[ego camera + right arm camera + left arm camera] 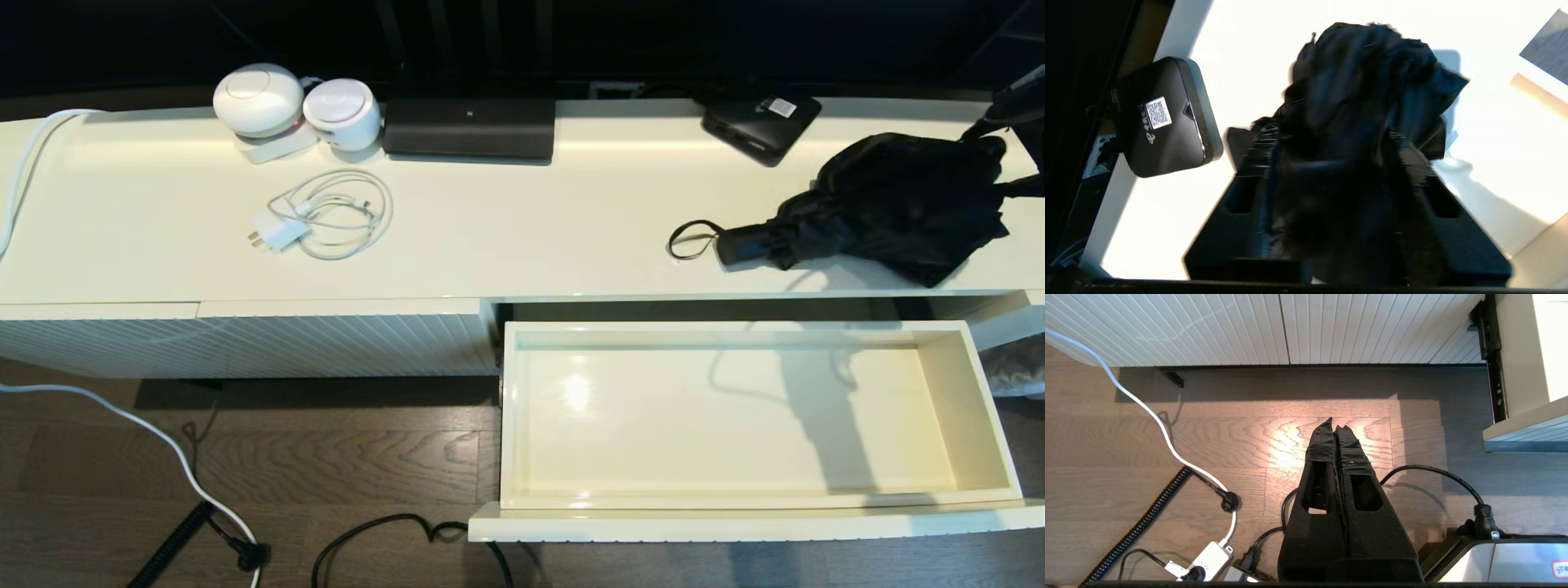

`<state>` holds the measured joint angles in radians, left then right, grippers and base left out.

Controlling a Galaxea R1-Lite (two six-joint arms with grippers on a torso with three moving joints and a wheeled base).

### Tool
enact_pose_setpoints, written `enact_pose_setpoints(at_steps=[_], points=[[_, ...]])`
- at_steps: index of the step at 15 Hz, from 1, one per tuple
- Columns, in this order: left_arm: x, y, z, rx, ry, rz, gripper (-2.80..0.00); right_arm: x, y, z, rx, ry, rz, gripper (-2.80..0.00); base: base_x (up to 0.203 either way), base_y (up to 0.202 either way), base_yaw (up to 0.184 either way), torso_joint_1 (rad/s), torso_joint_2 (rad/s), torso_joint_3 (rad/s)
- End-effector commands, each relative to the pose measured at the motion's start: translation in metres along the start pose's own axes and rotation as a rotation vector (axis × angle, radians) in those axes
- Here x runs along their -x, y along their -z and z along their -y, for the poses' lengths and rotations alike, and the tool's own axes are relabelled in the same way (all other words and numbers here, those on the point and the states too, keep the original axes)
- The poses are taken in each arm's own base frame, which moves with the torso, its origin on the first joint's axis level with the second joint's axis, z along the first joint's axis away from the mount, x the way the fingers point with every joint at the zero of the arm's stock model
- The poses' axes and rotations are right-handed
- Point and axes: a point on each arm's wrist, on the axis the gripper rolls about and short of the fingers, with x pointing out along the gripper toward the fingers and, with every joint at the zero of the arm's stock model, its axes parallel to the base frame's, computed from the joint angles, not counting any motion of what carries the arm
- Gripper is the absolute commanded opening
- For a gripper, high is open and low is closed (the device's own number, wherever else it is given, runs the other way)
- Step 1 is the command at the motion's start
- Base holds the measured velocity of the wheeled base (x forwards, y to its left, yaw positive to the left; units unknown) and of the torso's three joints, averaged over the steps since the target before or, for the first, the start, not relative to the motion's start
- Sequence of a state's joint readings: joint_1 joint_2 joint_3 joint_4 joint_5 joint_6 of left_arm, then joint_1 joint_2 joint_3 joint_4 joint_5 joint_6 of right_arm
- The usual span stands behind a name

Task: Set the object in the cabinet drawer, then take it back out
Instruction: Take the umbrella out of the drawer and put it on the table, then close the drawer

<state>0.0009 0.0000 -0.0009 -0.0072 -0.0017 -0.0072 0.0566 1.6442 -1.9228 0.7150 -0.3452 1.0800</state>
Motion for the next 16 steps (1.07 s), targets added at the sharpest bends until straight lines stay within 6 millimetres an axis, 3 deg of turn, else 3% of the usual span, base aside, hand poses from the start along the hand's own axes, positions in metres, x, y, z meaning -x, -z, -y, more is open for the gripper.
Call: enact_pose_setpoints(at_steps=[1, 5, 8, 10, 13, 16], points=[[0.000, 0.000, 0.000, 0.000, -0.001, 0.001, -2.80, -0.008, 0.003, 0.000, 0.002, 0.020, -0.007, 0.00, 0.000, 0.000, 0.000, 0.000, 0.00, 0.000], [0.000, 0.000, 0.000, 0.000, -0.001, 0.001, -2.80, 0.003, -0.001, 0.000, 0.021, -0.002, 0.007, 0.00, 0.000, 0.000, 0.000, 0.000, 0.00, 0.000], [0.000, 0.000, 0.000, 0.000, -0.001, 0.000, -2.80, 0.042, -0.012, 0.003, 0.124, -0.071, 0.038, 0.00, 0.000, 0.000, 0.000, 0.000, 0.00, 0.000], [0.000, 0.000, 0.000, 0.000, -0.001, 0.001, -2.80, 0.057, -0.013, 0.010, 0.221, -0.084, 0.039, 0.00, 0.000, 0.000, 0.000, 0.000, 0.00, 0.000], [0.000, 0.000, 0.000, 0.000, -0.001, 0.001, -2.80, 0.085, -0.008, 0.028, 0.412, -0.111, 0.017, 0.00, 0.000, 0.000, 0.000, 0.000, 0.00, 0.000], [0.000, 0.000, 0.000, 0.000, -0.001, 0.001, -2.80, 0.101, 0.013, 0.059, 0.629, -0.107, -0.073, 0.00, 0.000, 0.000, 0.000, 0.000, 0.00, 0.000]])
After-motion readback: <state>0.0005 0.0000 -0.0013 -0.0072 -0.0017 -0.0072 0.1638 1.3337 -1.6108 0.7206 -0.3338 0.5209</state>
